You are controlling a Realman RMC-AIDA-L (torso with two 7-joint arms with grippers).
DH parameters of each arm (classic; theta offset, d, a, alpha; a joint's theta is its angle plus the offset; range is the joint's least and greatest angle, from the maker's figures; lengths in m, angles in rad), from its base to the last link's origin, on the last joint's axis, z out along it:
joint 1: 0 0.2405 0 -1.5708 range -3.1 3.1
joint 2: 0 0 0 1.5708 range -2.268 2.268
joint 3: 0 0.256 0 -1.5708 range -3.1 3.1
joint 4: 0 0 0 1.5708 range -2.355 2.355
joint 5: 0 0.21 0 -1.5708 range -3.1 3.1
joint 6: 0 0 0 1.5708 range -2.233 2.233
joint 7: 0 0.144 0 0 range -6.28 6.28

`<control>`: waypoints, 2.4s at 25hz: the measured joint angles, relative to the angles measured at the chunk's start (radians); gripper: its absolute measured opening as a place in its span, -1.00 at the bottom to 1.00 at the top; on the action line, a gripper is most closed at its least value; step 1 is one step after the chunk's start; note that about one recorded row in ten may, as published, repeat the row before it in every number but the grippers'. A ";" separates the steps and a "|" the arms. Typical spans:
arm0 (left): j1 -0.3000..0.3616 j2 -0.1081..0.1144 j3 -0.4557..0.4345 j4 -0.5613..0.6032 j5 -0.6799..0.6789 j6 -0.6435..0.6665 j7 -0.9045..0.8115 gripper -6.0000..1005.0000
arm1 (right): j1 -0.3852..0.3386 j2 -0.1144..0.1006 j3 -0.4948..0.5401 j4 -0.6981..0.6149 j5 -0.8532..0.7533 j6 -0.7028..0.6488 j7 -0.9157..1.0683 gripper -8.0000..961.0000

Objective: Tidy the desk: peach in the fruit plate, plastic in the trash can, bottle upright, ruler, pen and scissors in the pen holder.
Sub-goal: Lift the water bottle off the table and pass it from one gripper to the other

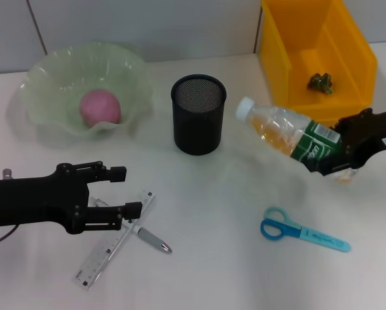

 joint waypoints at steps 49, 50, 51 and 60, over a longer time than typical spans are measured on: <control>-0.113 -0.025 0.011 -0.427 -0.587 -0.058 0.043 0.61 | 0.003 0.015 -0.008 0.171 0.567 -0.050 -0.404 0.60; -0.115 -0.026 0.011 -0.441 -0.602 -0.047 0.048 0.61 | 0.003 0.015 -0.010 0.173 0.568 -0.050 -0.407 0.60; -0.116 -0.026 0.011 -0.450 -0.611 -0.041 0.054 0.61 | 0.005 0.015 -0.011 0.175 0.569 -0.050 -0.410 0.60; -0.128 -0.026 0.011 -0.529 -0.670 0.012 0.119 0.61 | 0.013 0.015 -0.013 0.207 0.606 -0.048 -0.442 0.60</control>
